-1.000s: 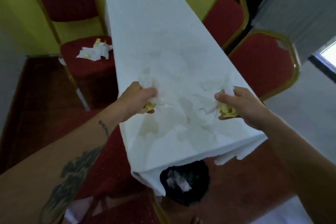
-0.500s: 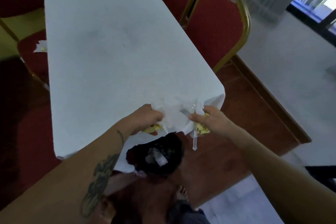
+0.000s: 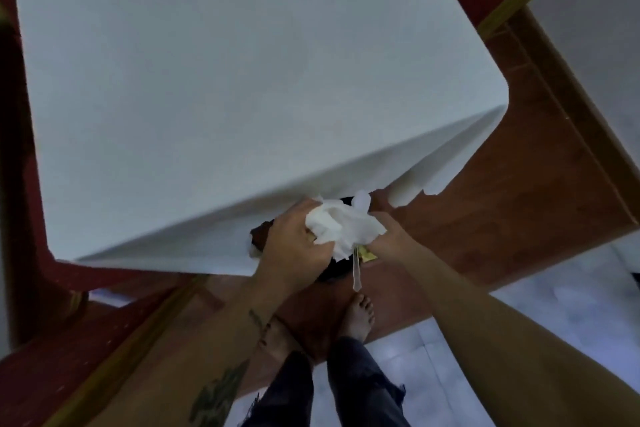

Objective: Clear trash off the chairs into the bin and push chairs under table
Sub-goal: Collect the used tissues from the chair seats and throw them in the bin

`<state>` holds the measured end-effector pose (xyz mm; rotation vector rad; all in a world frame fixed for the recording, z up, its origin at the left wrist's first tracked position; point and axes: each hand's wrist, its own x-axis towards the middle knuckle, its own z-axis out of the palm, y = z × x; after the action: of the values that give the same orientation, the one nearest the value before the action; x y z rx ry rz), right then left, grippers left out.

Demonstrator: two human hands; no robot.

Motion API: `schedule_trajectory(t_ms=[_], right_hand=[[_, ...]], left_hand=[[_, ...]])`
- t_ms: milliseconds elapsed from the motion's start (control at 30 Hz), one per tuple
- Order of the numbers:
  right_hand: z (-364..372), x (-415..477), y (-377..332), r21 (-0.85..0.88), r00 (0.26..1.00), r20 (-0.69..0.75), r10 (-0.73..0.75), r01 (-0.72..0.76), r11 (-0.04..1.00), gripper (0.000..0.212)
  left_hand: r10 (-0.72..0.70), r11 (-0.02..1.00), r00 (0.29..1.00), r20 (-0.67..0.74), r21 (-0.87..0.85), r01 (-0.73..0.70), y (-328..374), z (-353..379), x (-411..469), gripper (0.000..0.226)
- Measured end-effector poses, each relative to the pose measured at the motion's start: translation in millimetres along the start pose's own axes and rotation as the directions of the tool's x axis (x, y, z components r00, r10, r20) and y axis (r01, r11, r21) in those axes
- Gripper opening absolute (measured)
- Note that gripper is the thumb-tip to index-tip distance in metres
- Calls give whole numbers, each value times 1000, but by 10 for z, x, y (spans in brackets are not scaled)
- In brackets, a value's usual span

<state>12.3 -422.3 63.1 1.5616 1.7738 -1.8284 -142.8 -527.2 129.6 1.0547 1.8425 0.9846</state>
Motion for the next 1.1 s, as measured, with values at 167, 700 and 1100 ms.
schedule_trajectory(t_ms=[167, 700, 1100], right_hand=[[317, 560, 325, -31, 992, -29, 125, -126, 992, 38], [763, 1403, 720, -17, 969, -48, 242, -243, 970, 56], [162, -10, -424, -255, 997, 72, 41, -21, 967, 34]], left_hand=[[-451, 892, 892, -37, -35, 450, -868, 221, 172, 27], [-739, 667, 662, 124, -6, 745, -1694, 504, 788, 52], [-632, 774, 731, 259, 158, 614, -300, -64, 279, 15]])
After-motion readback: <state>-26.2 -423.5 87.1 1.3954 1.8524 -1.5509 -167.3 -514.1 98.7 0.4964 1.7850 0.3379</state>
